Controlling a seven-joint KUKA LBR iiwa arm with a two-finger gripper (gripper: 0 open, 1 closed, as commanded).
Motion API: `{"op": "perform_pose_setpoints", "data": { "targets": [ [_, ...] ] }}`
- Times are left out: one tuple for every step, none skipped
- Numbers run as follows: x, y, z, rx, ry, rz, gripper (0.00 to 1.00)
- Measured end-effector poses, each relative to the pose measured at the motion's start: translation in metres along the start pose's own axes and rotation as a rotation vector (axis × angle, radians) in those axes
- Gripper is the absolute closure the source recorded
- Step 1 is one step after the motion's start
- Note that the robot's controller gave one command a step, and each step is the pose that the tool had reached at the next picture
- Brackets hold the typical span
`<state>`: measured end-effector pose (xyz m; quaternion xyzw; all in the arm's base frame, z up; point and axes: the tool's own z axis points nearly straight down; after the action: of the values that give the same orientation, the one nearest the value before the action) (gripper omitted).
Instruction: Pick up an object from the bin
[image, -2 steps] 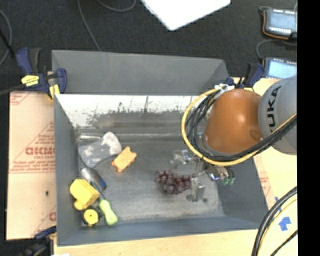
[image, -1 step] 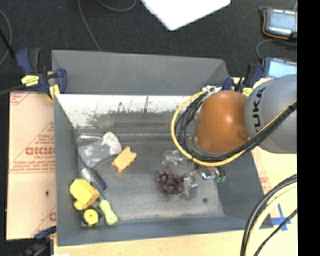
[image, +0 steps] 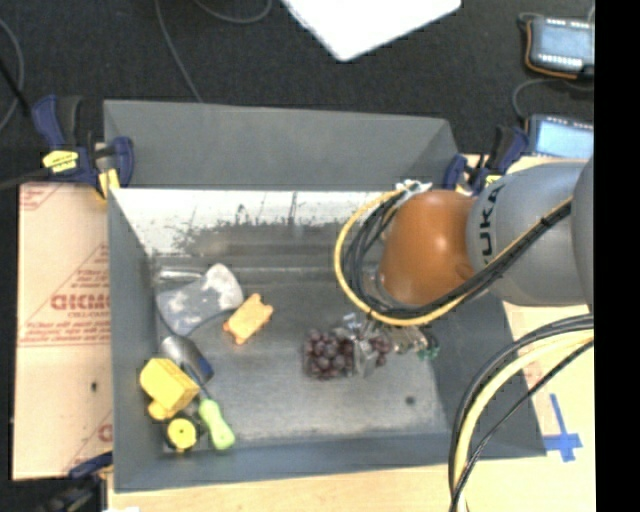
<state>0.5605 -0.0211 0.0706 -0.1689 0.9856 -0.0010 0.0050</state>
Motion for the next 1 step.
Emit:
{"op": "perform_pose_setpoints", "data": {
  "targets": [
    [0.0000,0.0000,0.0000,0.000,0.000,0.000,1.00]
  ]
}}
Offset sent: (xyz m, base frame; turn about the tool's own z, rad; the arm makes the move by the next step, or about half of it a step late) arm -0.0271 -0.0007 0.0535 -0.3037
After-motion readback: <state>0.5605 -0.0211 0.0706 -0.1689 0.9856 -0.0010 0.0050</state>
